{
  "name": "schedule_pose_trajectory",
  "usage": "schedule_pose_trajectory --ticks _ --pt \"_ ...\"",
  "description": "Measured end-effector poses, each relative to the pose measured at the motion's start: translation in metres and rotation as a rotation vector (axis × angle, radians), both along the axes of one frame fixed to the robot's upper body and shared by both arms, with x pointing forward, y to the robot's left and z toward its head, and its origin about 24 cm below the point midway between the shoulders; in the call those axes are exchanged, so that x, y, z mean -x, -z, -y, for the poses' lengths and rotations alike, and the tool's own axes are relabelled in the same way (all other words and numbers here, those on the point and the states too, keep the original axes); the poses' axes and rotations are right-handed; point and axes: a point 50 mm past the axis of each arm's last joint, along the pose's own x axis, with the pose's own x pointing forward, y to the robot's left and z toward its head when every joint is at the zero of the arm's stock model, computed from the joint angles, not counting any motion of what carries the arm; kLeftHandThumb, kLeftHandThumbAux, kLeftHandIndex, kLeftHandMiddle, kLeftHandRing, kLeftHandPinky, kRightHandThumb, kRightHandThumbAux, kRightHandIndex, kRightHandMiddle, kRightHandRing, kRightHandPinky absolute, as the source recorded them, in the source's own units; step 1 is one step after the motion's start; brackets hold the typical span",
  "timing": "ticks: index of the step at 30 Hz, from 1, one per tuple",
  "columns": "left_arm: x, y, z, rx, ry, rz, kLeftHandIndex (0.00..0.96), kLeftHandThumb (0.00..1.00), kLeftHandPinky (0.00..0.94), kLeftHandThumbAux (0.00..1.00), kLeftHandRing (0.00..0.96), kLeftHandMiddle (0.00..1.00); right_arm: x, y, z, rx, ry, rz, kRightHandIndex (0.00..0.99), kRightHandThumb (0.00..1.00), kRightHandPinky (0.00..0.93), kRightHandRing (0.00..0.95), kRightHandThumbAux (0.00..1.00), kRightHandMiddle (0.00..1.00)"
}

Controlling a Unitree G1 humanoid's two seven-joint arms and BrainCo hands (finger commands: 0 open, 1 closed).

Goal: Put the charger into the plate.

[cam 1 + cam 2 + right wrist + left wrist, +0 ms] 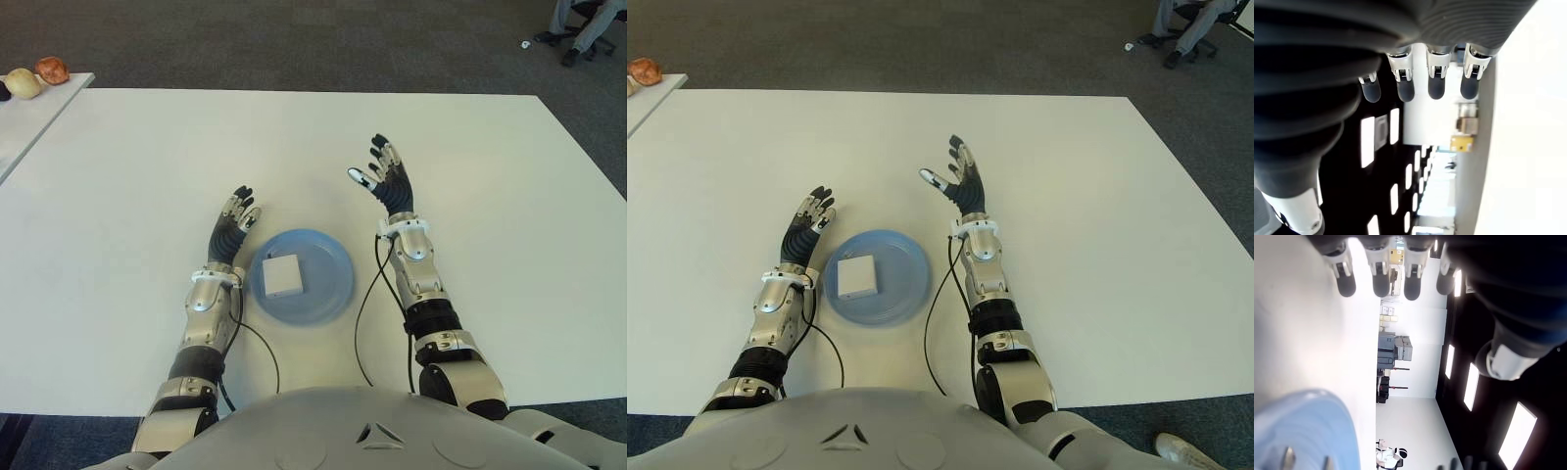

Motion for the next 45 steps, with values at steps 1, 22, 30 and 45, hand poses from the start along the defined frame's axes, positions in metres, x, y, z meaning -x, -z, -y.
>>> schedule_pose_trajectory --ticks 1,22,30,45 --pt "0.0 0.0 0.0 0.0 0.0 0.0 0.009 0.0 0.063 0.55 0.066 0.084 0.0 0.003 0.0 -0.009 -0.003 -0.012 0.007 0.038 0.0 0.0 0.744 0.019" --pt "0.0 0.0 0.0 0.001 0.001 0.0 0.009 0.0 0.059 0.558 0.064 0.082 0.019 0.051 0.023 -0.048 -0.041 -0.18 0.02 0.0 0.013 0.0 0.782 0.033" --pt "0.0 0.0 0.0 0.001 0.001 0.0 0.006 0.0 0.052 0.558 0.058 0.08 0.018 0.054 0.023 -0.044 -0.065 -0.194 0.024 0.0 0.007 0.0 0.759 0.04" --pt "0.001 0.001 -0.001 0.001 -0.003 -0.004 0.013 0.0 0.05 0.565 0.062 0.086 0.01 0.061 0.022 -0.029 -0.119 -0.217 0.024 0.0 0.0 0.0 0.722 0.049"
